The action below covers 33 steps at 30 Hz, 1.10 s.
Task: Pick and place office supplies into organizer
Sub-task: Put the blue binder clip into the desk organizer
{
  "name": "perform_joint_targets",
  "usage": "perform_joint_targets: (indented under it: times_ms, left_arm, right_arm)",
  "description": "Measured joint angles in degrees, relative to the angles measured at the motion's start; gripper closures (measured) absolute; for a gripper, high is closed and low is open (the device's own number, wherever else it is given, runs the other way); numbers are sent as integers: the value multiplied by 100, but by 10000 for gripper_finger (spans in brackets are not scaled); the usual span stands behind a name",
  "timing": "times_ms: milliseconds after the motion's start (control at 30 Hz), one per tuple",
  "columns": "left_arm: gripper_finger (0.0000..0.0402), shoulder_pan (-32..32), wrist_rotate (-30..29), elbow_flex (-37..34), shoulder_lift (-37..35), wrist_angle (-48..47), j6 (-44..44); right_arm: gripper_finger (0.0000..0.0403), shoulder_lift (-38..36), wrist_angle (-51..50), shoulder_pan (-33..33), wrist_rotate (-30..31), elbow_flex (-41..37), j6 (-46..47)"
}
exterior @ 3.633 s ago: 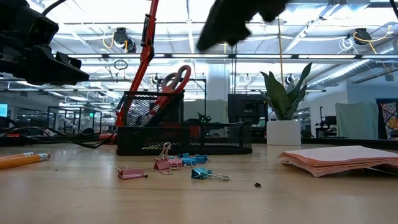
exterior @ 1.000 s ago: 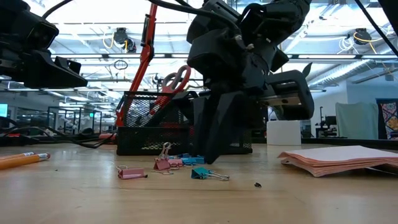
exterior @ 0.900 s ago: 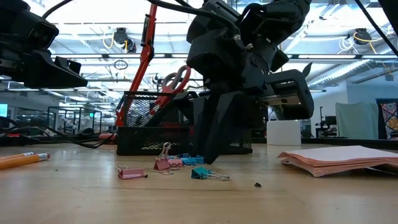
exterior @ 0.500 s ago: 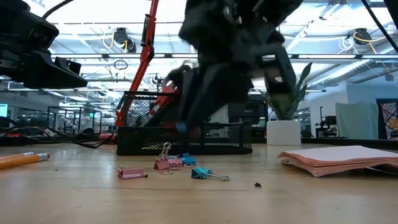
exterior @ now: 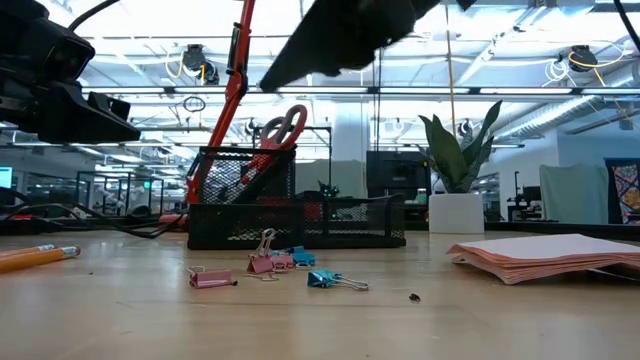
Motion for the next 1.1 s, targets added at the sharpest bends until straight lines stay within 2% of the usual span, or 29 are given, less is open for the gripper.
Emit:
perform_joint_targets:
  times_ms: [133,233,467,767,1100]
  left_arm:
    - [371,2,0,0,0,17,19]
    - [371,0,0,0,0,14,20]
    - [371,0,0,0,0,13,17]
    - [371,2,-2,0,0,13,11]
    - [371,2,0,0,0,26,-1]
  right_arm:
    - [347,158,40,168,790,7,488]
    - [347,295,65,187,1080,7,815]
    - [347,638,306,50,1025,4,1243]
    - [346,674,258,-288,872,4,1429]
    - [346,1383,380,-433,742,7,1490]
